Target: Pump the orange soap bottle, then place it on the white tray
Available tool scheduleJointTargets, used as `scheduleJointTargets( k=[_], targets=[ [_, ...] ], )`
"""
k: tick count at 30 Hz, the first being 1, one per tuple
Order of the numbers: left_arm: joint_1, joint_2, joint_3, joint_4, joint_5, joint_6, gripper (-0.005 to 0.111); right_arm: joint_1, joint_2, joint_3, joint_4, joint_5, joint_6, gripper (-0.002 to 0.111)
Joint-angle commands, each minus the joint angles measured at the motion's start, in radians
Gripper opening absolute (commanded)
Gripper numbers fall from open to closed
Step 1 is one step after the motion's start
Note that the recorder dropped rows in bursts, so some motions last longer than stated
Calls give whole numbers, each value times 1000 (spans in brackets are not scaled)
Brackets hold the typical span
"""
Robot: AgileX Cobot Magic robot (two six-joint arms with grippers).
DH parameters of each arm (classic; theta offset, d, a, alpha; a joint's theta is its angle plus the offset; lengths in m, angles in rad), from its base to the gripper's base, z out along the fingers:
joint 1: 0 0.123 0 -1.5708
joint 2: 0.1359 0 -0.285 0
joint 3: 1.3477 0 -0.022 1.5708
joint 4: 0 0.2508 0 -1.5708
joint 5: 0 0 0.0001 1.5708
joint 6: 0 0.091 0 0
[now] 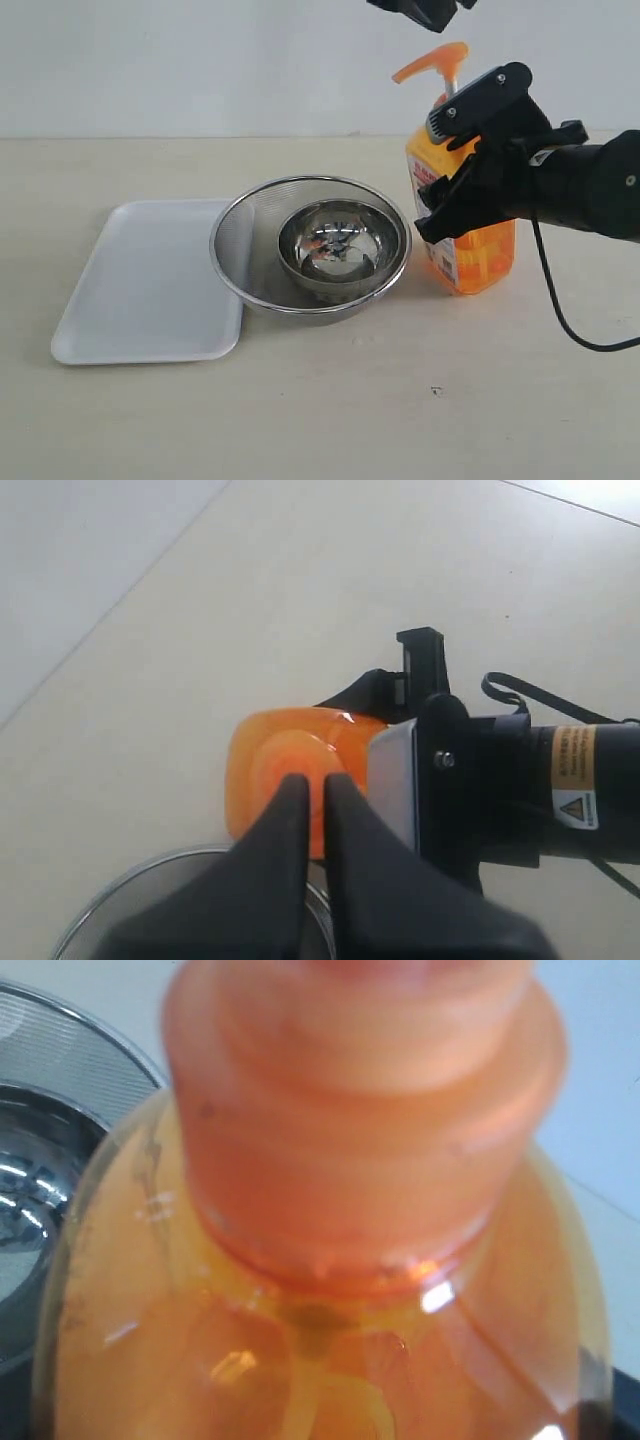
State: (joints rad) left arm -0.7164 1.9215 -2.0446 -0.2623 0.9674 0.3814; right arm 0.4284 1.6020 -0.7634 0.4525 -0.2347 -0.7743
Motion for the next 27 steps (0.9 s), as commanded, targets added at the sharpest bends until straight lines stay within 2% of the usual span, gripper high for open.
scheduleJointTargets(
  k=[1, 27],
  targets=[
    [-3, -16, -3, -17, 3, 6, 5, -1, -4, 4, -18, 32, -24, 0],
    [-3, -31, -3, -56, 17, 31, 5, -1, 71, -16, 31, -16, -54, 0]
  ],
)
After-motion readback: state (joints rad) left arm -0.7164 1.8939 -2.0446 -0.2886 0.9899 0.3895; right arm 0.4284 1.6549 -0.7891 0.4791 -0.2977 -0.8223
